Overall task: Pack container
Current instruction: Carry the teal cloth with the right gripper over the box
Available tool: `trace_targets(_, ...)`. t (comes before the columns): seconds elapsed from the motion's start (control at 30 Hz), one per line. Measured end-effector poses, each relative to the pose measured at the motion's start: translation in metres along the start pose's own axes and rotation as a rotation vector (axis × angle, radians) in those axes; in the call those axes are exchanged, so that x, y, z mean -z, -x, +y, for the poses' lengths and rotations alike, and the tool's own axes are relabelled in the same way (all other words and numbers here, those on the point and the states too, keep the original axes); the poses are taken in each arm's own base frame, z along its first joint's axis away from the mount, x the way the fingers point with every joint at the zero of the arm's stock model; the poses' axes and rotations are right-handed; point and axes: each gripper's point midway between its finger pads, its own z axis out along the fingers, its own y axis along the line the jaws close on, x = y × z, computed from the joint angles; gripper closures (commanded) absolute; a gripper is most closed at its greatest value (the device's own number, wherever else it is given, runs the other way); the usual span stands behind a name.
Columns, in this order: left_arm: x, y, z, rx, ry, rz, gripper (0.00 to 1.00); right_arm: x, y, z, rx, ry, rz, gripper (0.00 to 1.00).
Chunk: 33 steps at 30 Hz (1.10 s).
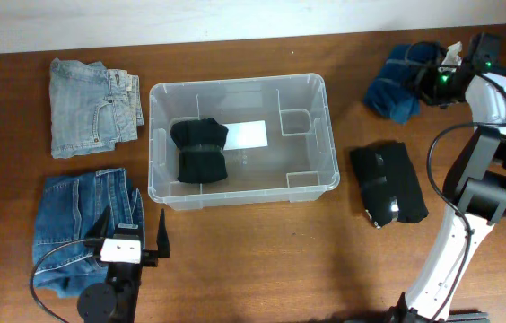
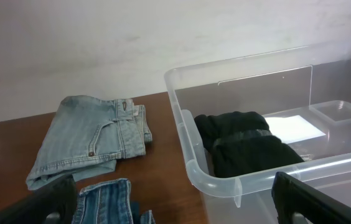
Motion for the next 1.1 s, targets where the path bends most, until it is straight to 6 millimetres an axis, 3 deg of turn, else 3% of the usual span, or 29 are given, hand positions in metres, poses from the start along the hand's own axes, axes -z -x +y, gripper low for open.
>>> trace_targets(0.17,0.000,0.000,0.000,0.000,0.000,0.000,0.01,0.014,0.003,0.019,-0.055,0.060,0.024,0.74)
trace_targets(0.3,0.000,0.000,0.000,0.000,0.000,0.000,0.01,0.038,0.006,0.043,-0.069,0.089,0.040,0.74)
trace_targets(0.43,0.000,0.000,0.000,0.000,0.000,0.000,0.01,0.076,0.008,0.090,-0.036,0.160,0.030,0.74)
trace_targets(0.57,0.000,0.000,0.000,0.000,0.000,0.000,0.01,0.123,-0.008,0.162,0.047,0.259,0.029,0.73)
trace_targets(0.7,0.000,0.000,0.000,0.000,0.000,0.000,0.01,0.155,-0.052,0.237,0.176,0.335,0.074,0.73)
trace_targets(0.8,0.000,0.000,0.000,0.000,0.000,0.000,0.01,0.162,-0.106,0.287,0.285,0.380,0.173,0.73)
trace_targets(0.93,0.000,0.000,0.000,0.000,0.000,0.000,0.01,0.143,-0.173,0.318,0.396,0.343,0.311,0.73)
trace_targets(1.1,0.000,0.000,0.000,0.000,0.000,0.000,0.01,0.113,-0.223,0.324,0.510,0.221,0.378,0.73)
